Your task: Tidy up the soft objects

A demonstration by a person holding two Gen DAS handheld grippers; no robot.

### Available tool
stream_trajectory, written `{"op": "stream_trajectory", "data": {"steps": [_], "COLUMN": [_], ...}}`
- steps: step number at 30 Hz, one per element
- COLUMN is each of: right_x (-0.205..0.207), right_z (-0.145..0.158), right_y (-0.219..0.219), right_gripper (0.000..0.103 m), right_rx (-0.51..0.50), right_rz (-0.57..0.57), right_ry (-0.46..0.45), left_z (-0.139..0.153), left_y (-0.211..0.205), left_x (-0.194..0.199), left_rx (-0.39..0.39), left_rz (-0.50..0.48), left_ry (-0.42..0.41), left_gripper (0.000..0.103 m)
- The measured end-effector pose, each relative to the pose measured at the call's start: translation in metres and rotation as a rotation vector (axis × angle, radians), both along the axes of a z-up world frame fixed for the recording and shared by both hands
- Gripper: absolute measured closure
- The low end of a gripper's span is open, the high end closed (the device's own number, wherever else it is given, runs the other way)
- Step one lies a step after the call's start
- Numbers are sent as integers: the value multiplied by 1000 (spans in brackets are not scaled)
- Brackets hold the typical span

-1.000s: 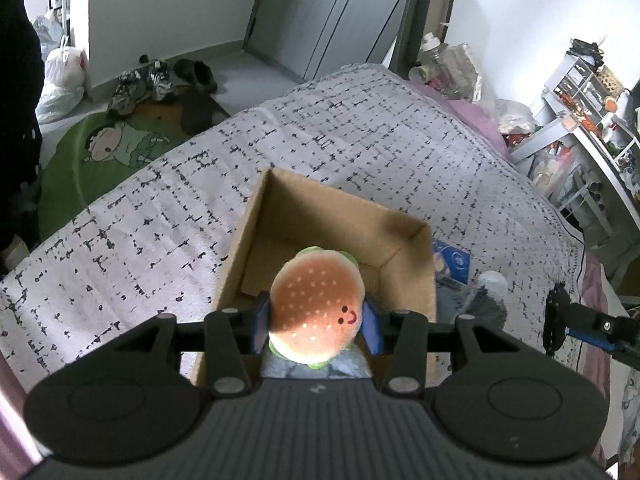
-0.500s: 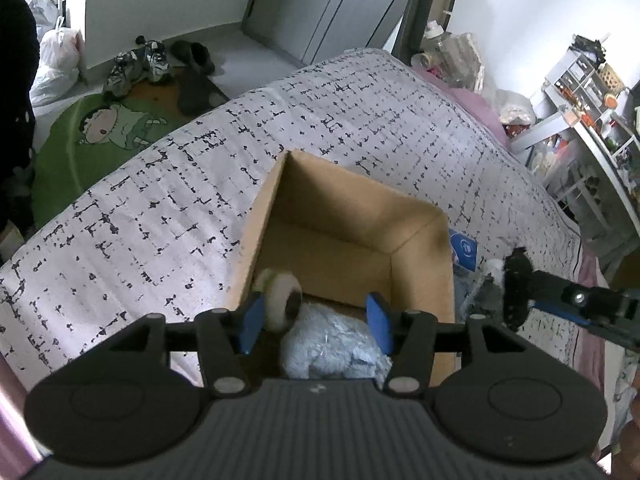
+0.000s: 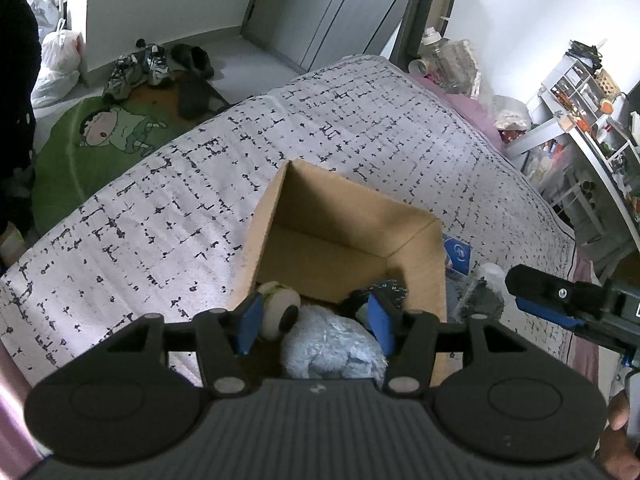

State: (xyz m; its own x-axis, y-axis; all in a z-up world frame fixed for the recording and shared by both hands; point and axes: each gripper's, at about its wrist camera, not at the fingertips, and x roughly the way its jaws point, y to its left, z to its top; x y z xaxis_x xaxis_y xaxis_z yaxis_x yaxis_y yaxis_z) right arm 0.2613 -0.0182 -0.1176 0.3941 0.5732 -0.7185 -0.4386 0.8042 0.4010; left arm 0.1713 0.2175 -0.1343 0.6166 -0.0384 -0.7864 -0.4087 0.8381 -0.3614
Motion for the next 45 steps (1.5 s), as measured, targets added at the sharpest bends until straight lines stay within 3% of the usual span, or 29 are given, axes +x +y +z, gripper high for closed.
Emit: {"op": "stream_trajectory", "data": {"steps": [3,17,27,34,45], "right_x": [-2,4,17,23,31], "right_z": [6,33,37,12,-1], "right_y": [-8,-52,-90,-115,-141], "right_gripper": [28,1,0,0,0], "right_rx": [-18,-47,-51,-34,-20], "right_rz": [-15,-55,-112,-150,-171], "right_ry": [-21,-64,-86,-33,-26], "left_z": [4,37,52,56,53], "left_y": [-5,-32,-55,-77,-116], "left_x": [-1,1,8,16,39], "left_rx": [-5,18,59,84,110], "left_rz": [-3,-9,-26,-62,-103], "left_ry": [-4,-38,-50,-41,-19], "left_gripper": [46,34,32,31,31]}}
